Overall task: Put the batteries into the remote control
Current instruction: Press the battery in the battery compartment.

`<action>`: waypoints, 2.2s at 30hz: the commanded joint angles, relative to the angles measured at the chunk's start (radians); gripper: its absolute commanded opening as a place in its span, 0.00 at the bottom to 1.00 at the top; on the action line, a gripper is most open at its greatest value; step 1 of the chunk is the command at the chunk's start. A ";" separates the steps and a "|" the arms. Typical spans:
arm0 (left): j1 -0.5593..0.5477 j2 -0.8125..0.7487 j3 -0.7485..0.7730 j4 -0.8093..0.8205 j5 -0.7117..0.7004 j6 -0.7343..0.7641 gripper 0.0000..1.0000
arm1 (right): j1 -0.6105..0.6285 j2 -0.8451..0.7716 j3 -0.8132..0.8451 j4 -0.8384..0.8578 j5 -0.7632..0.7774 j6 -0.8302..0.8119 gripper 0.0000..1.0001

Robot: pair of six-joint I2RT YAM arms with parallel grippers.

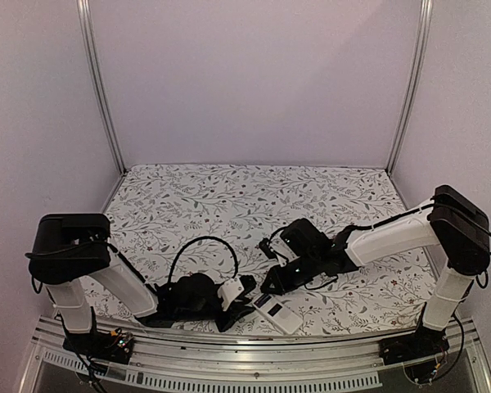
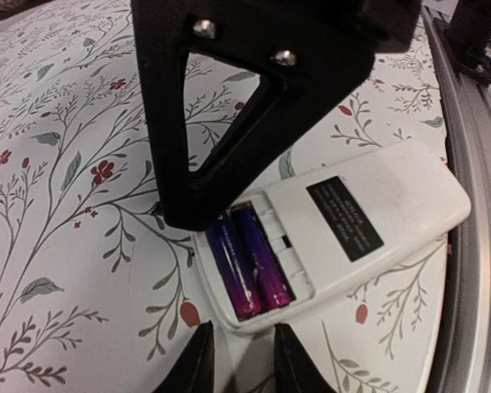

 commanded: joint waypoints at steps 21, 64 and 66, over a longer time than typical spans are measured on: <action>0.005 0.025 -0.003 -0.027 -0.013 -0.002 0.24 | 0.010 -0.048 0.028 -0.101 0.057 -0.015 0.14; 0.006 0.024 -0.004 -0.029 -0.016 -0.001 0.24 | 0.035 -0.022 0.089 -0.185 0.126 -0.030 0.15; 0.006 0.023 -0.005 -0.029 -0.016 -0.002 0.24 | 0.035 -0.010 0.091 -0.182 0.119 -0.028 0.15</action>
